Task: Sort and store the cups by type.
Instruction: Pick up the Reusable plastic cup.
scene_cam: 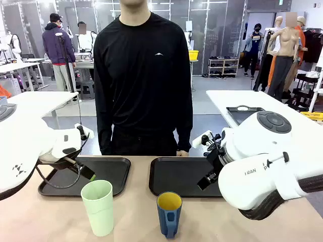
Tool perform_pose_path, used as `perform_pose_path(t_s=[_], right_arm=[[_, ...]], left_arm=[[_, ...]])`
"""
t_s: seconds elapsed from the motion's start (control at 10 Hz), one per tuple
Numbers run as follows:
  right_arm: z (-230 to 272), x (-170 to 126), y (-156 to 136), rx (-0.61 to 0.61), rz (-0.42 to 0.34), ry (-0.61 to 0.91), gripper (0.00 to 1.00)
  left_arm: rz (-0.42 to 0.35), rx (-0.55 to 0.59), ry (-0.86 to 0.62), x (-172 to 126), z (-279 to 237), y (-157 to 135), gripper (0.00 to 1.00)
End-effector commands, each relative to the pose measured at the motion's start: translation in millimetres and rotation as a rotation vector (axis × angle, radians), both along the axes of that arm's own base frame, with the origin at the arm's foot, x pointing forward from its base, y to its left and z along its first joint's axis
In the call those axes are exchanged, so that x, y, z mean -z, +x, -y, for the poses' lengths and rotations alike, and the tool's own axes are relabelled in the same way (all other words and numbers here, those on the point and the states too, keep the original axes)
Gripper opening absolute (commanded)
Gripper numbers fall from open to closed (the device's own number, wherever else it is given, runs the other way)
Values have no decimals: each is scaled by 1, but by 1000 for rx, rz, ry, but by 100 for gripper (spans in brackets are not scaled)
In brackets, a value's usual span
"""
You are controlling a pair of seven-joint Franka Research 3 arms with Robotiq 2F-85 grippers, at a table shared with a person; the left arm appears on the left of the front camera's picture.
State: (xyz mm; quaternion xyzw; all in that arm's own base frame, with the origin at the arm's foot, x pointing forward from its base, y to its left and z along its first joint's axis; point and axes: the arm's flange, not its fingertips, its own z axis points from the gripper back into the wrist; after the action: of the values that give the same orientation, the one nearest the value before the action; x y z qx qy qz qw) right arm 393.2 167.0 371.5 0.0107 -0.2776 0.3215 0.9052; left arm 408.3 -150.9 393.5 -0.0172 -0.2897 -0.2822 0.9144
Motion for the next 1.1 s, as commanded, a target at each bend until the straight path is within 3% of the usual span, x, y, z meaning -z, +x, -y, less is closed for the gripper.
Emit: perform_pose_path(t_s=[0.0,1.0], right_arm=[[0,0,0,0,0,0,100],[0,0,0,0,0,0,100]], left_arm=[[3,4,0,-1,2,-1,100],[3,4,0,-1,2,-1,100]])
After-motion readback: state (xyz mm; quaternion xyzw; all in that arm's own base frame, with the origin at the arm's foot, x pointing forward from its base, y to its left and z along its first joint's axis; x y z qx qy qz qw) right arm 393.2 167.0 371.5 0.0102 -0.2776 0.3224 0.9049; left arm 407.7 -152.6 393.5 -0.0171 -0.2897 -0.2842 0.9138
